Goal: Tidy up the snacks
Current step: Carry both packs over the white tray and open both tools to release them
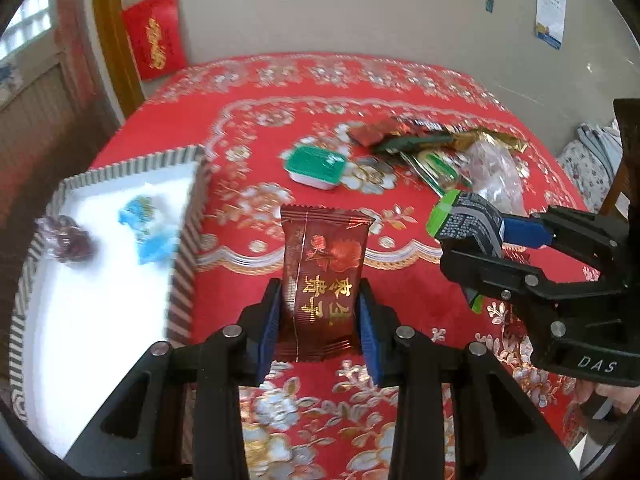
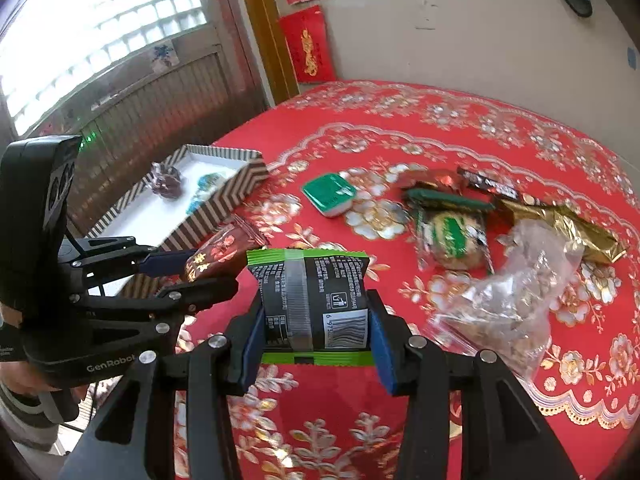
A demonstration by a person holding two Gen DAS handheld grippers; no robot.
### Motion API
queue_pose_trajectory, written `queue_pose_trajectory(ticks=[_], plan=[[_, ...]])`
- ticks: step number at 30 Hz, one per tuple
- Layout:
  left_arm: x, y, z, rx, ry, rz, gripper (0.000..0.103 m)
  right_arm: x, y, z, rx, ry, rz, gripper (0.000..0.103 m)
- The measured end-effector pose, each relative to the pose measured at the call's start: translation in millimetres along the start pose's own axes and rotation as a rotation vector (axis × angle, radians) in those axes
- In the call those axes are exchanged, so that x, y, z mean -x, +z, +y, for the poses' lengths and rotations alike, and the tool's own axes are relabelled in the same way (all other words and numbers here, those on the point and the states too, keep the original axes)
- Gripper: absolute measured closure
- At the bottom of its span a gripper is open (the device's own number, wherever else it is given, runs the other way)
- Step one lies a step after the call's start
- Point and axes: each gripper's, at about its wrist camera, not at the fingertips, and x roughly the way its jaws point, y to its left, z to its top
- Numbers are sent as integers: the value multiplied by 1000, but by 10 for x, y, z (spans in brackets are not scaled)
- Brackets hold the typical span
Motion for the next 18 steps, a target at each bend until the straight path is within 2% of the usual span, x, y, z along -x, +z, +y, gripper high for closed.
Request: queue_pose_trajectory(ticks=[5,18], plan=[[129,23,151,16,26,-22,65,12,93,163,13,17,-25,57],[328,-5,573,56,71,-52,65,-131,293,583,75,54,-20,57]])
